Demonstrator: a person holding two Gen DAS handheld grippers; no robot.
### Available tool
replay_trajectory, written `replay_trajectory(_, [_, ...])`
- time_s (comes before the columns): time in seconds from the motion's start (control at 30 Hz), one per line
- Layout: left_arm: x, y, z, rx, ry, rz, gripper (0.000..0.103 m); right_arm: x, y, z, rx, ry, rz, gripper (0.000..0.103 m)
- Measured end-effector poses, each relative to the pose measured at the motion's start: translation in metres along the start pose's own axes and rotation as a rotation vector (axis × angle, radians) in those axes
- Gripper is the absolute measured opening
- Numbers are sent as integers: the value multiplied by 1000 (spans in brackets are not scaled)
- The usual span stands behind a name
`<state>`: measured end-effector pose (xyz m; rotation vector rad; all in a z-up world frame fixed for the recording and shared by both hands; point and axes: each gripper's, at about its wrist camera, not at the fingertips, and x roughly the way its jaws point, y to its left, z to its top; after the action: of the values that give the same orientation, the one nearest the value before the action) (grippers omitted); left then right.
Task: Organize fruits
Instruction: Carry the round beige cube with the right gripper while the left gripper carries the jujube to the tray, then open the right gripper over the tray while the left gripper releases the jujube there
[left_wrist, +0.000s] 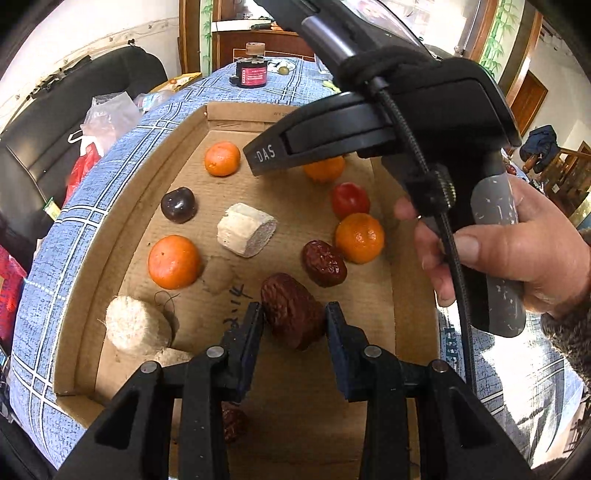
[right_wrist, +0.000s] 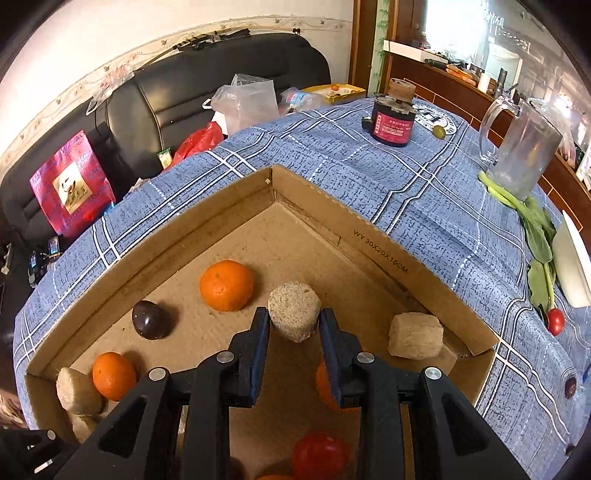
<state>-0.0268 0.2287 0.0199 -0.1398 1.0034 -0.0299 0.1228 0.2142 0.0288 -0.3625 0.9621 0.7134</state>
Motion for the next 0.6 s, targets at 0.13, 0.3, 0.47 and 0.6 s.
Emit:
replay_trajectory(0.13, [0,2,-1,2,-1,-16,45,-4,2,0,-2,7,-10,37])
replay_trajectory(0.3, [-3,6,-1,14,-1,-38,46,-16,4,-6,-2,-2,-53,37])
replay_trajectory(0.47, [-8,14,-1,9,-11,-67,49,-47,-2,-23,59,-32,-72,37])
replay_trajectory(0.6, [-16,13,-1,16,-26,-46,54,-85,-13,-47,133,-66,-106,37])
